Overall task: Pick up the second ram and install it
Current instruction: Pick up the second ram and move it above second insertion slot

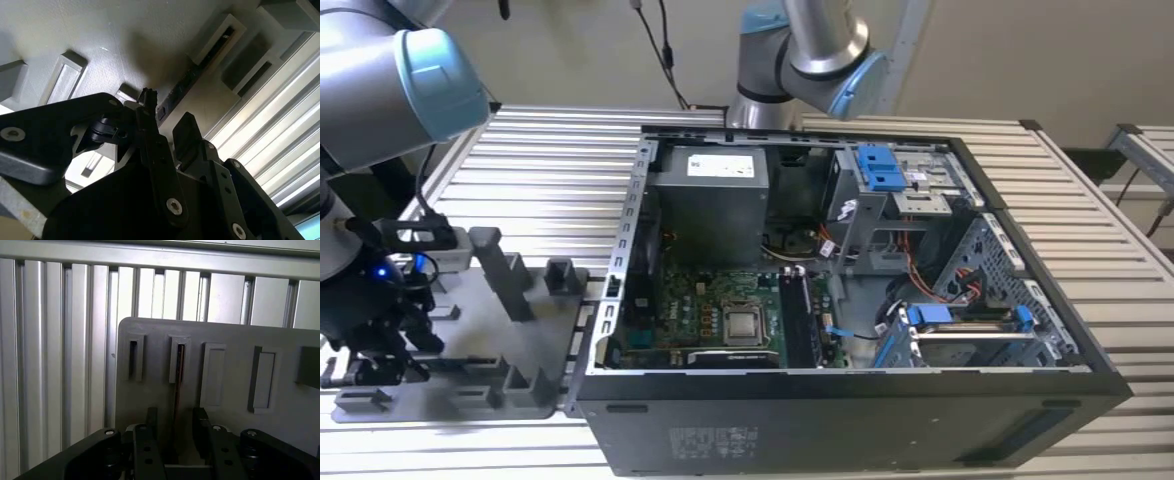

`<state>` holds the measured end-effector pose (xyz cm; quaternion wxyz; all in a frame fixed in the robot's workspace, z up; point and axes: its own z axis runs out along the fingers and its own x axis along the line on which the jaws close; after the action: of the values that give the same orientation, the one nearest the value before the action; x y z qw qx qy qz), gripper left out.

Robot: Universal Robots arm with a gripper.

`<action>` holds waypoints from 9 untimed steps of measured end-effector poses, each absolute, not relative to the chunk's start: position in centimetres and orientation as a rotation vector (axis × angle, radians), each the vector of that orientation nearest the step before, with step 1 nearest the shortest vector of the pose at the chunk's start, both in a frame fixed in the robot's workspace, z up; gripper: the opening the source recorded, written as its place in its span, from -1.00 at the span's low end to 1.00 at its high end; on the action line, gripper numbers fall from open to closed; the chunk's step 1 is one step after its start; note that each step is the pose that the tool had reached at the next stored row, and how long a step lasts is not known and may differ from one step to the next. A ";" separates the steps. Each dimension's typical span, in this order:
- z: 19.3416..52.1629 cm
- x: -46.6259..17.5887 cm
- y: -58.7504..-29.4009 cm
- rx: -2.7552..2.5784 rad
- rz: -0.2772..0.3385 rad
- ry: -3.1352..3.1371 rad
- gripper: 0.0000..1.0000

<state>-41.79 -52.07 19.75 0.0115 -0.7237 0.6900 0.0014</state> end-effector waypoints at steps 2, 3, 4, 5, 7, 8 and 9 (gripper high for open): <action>19.8 -41.8 -52.1 -2.257 0.004 2.152 -0.20; 19.7 -41.8 -52.1 -2.257 0.004 2.152 -0.33; 19.7 -41.8 -52.1 -2.257 0.004 2.152 -0.33; 19.7 -41.8 -52.1 -2.257 0.004 2.152 -0.46; 19.7 -41.8 -52.1 -2.257 0.004 2.152 -0.46; 19.7 -41.8 -52.1 -2.257 0.004 2.152 -0.58; 19.7 -41.8 -52.1 -2.257 0.004 2.152 -0.58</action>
<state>-41.78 -52.07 19.74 0.0115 -0.7237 0.6900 0.0014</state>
